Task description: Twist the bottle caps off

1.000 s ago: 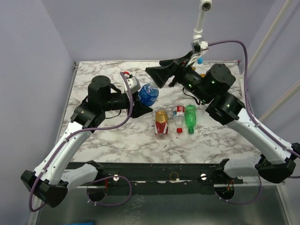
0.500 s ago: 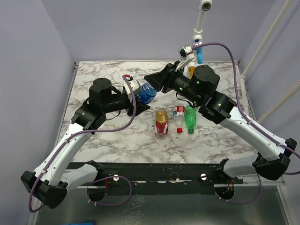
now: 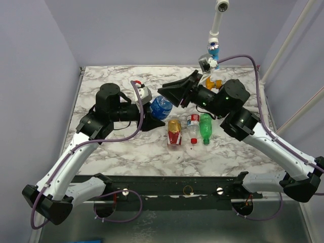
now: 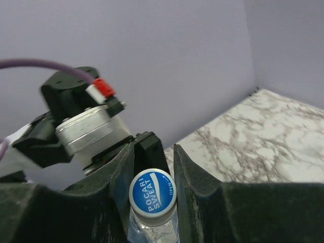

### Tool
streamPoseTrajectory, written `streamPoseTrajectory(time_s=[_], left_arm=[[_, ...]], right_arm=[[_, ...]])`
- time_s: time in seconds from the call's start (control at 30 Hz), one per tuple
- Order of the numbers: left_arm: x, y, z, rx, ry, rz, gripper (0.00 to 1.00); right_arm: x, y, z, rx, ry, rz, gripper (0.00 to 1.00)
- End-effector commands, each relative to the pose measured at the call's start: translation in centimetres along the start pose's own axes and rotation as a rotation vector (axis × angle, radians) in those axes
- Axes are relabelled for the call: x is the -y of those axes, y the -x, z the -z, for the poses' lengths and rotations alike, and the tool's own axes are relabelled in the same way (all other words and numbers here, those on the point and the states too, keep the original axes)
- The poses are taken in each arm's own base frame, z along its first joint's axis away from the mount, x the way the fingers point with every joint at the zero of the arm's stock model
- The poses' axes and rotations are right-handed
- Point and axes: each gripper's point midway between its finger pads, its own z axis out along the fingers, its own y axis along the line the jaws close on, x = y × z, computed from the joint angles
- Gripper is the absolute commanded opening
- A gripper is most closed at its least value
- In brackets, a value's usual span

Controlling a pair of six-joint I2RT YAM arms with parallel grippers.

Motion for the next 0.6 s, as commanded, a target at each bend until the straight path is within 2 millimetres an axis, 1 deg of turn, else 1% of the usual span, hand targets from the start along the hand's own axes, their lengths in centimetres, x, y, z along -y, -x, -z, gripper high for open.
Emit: streamPoseTrajectory(time_s=[0.0, 0.07, 0.13, 0.2, 0.27, 0.3, 0.33, 0.37, 0.4, 0.43, 0.47, 0.5, 0.53, 0.57], left_arm=[[6.3, 3.7, 1.2, 0.05, -0.333, 0.133, 0.26], [8.1, 4.0, 2.0, 0.037, -0.438, 0.172, 0.26], [9.0, 4.3, 2.5, 0.028, -0.49, 0.198, 0.26], [9.3, 4.4, 2.6, 0.025, -0.506, 0.205, 0.26], [9.2, 4.5, 2.6, 0.029, -0.501, 0.198, 0.25], [9.1, 4.6, 2.6, 0.03, -0.498, 0.195, 0.25], [9.0, 4.6, 2.5, 0.029, -0.494, 0.197, 0.24], [8.9, 4.6, 2.4, 0.032, -0.485, 0.193, 0.24], [8.7, 4.5, 2.3, 0.034, -0.473, 0.188, 0.24], [8.3, 4.5, 2.1, 0.039, -0.448, 0.178, 0.23], [7.9, 4.4, 1.9, 0.044, -0.425, 0.165, 0.23], [7.2, 4.3, 1.6, 0.049, -0.382, 0.152, 0.23], [6.3, 4.2, 1.3, 0.057, -0.326, 0.13, 0.23], [5.4, 4.0, 1.0, 0.062, -0.272, 0.11, 0.23]], right_arm=[[-8.8, 1.6, 4.1, 0.023, 0.488, 0.152, 0.01], [-10.8, 0.6, 5.6, -0.029, 0.632, 0.183, 0.01], [-11.7, 0.1, 6.5, -0.062, 0.706, 0.195, 0.01], [-11.9, -0.2, 6.8, -0.074, 0.726, 0.197, 0.01], [-11.7, -0.4, 6.7, -0.077, 0.715, 0.192, 0.01], [-11.5, -0.3, 6.5, -0.074, 0.699, 0.19, 0.03], [-11.1, -0.2, 6.3, -0.068, 0.671, 0.188, 0.07], [-10.4, 0.1, 5.7, -0.048, 0.609, 0.185, 0.16], [-9.4, 0.6, 5.2, -0.023, 0.533, 0.179, 0.39], [-7.5, 1.5, 4.2, 0.015, 0.404, 0.162, 0.62], [-6.1, 2.3, 3.7, 0.042, 0.307, 0.148, 0.77], [-4.4, 3.2, 3.3, 0.073, 0.195, 0.14, 0.84], [-3.2, 4.0, 3.1, 0.098, 0.119, 0.131, 0.93], [-2.2, 4.6, 3.1, 0.122, 0.05, 0.118, 0.97]])
